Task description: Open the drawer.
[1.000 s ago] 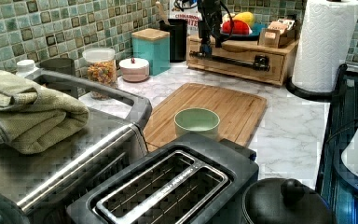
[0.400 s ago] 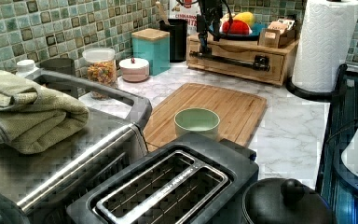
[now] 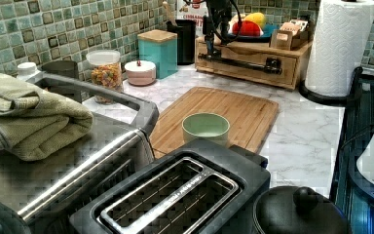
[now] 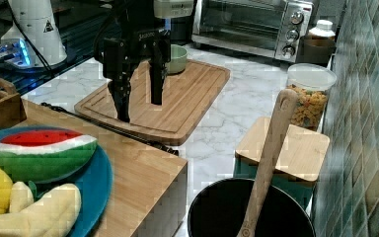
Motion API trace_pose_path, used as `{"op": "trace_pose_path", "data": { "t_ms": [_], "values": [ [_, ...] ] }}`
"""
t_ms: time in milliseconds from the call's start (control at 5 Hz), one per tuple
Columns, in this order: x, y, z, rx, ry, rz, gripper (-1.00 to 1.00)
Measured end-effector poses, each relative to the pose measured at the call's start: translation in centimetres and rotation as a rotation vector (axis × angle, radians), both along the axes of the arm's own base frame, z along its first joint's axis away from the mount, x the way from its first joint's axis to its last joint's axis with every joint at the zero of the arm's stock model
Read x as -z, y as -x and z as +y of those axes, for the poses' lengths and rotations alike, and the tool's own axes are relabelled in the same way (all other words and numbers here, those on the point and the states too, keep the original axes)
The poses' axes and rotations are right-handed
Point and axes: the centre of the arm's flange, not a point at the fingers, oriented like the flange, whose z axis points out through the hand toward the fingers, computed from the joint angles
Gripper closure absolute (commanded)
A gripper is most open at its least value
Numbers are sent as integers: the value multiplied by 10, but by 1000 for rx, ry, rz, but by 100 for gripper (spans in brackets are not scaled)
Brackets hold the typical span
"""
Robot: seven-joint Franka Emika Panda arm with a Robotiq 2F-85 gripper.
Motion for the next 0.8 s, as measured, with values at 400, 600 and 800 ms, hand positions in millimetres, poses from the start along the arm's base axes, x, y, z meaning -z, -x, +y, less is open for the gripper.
{"op": "trace_pose_path", "data": {
  "t_ms": [400,600,800],
  "values": [
    [25,17,4,-8,8,36,-100],
    [37,29,-2,9,47,4,-100],
    [47,45,-14,67,32,15,-100]
  ]
}}
